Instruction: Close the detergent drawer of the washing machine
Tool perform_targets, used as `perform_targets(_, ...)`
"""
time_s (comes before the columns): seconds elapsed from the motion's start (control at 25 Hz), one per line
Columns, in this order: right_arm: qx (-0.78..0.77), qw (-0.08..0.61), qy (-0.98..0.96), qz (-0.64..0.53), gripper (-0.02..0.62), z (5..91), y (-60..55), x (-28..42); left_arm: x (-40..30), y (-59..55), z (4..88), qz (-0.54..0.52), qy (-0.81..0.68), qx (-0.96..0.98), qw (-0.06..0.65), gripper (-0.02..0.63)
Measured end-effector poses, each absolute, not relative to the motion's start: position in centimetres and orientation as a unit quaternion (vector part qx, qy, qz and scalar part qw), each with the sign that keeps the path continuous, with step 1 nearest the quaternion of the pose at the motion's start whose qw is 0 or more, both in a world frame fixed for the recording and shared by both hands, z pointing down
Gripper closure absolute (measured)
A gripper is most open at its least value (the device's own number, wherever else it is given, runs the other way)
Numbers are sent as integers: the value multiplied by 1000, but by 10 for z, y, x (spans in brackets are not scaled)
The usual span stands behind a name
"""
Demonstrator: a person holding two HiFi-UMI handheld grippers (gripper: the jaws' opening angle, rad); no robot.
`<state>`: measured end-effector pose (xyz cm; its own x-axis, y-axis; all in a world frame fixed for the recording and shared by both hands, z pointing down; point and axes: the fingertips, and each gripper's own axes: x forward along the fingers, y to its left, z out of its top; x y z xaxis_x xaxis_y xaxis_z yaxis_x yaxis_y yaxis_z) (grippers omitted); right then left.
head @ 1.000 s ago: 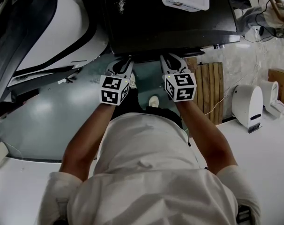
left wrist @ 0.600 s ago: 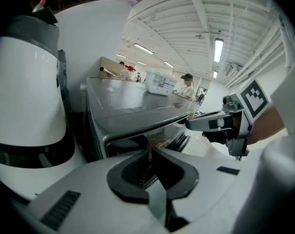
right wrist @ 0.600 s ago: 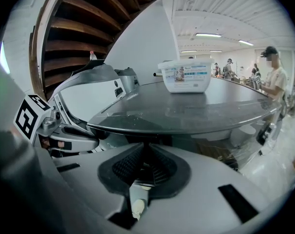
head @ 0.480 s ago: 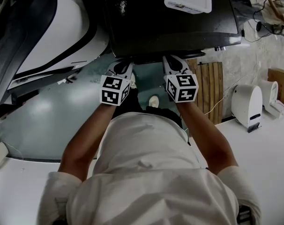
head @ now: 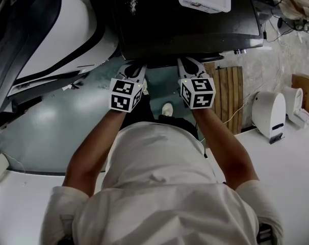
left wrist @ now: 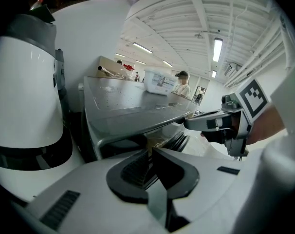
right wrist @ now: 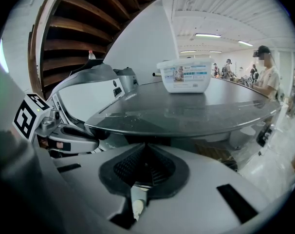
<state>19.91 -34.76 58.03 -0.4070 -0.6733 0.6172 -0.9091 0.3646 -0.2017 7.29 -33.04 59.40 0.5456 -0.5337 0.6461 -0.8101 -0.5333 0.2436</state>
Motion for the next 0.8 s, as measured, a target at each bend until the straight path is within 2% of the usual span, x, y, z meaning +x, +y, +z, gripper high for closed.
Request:
perform_targets(0.16, 490, 217, -802, 263, 578, 581, -346, 198, 74, -328, 595, 249, -406, 835, 275, 543)
perform_targets(0.8, 470, 205, -826, 235, 578, 560, -299, 204, 78, -281, 571, 220, -441, 828, 266, 541)
